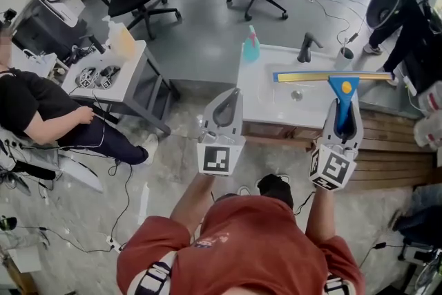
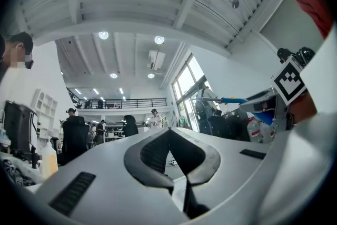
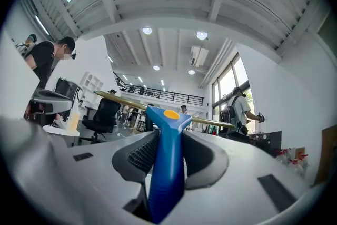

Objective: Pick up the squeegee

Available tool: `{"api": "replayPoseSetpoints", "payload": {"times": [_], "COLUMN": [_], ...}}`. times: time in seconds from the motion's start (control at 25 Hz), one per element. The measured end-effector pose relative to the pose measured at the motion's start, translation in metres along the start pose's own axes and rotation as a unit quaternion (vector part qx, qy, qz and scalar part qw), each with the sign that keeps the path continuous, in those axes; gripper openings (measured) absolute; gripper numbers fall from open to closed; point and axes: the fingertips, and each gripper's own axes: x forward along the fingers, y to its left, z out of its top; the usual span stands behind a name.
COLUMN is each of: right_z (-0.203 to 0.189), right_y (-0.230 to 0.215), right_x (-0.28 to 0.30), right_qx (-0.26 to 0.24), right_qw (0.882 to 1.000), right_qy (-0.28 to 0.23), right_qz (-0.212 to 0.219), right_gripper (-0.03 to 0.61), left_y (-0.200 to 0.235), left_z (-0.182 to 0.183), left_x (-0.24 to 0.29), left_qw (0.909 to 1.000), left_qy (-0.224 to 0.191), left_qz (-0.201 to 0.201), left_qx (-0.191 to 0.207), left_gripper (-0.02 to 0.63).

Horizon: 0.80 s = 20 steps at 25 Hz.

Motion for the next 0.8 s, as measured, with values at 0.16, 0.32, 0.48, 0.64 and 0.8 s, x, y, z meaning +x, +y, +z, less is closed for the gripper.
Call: {"api": "replayPoseSetpoints", "payload": {"times": [0.16, 0.32, 0.48, 0.64, 0.8], "right_z": [0.000, -0.005, -0.005, -0.002, -0.006], "right_y": [0.001, 0.002, 0.004, 0.005, 0.006], "right_x": [-0.002, -0.006, -0.008, -0.007, -0.009], "right_qx": [-0.001, 0.001, -0.003, -0.003, -0.003], "right_qw": [1.000, 1.000, 1.000, 1.000, 1.000], "right_qy": [0.002, 0.005, 0.008, 0.007, 0.009], "right_qz": [0.000, 0.000, 0.002, 0.002, 0.002], "right_gripper": [0.141, 0.141, 0.141, 0.141, 0.141], "left_y": [0.000, -0.002, 0.000, 0.001, -0.004], "left_z": [0.003, 0.003, 0.003, 0.006, 0.008], "left_x": [-0.003, -0.007, -0.010, -0.010, -0.011], "left_qw": [1.0000, 1.0000, 1.0000, 1.0000, 0.9995], "left_qy": [-0.003, -0.005, -0.002, -0.005, -0.014], "left_qz": [0.000, 0.000, 0.002, 0.004, -0.001], "left_qx": [-0.003, -0.003, -0.006, -0.006, 0.027], "left_gripper": [0.018, 0.018, 0.018, 0.018, 0.018]}}
